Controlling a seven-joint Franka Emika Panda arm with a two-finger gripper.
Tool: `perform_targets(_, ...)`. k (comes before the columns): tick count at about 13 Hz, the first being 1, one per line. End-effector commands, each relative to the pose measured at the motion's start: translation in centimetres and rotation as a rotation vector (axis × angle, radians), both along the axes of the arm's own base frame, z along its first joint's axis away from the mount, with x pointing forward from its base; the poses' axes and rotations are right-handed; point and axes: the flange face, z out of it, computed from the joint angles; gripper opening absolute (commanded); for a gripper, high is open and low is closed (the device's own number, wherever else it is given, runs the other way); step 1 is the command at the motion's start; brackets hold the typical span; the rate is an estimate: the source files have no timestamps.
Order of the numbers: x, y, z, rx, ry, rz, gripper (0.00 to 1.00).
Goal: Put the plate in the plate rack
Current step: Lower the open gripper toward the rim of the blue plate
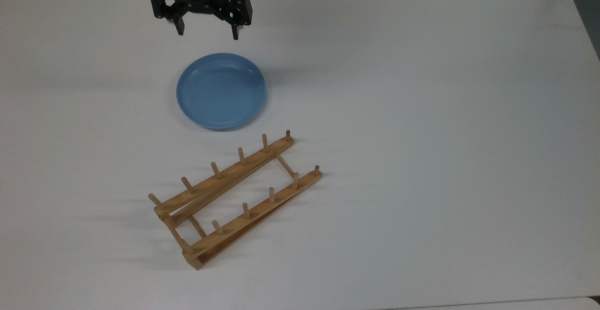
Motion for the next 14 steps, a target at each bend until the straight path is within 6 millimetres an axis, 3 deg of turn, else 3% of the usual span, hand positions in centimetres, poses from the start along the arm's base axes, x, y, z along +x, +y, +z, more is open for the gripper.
perform_targets(1, -0.8, 0.5, -0.7, 0.051, 0.081, -0.017, 1.00)
perform_targets(7, -0.4, 0.9, -1.3, 0.030, 0.083, -0.013, 1.00)
perform_targets(10, 0.4, 0.0, -1.6, 0.006, 0.034, 0.000, 1.00)
perform_targets(14, 3.0, -3.4, -7.4, -0.008, 0.056, 0.033, 1.00)
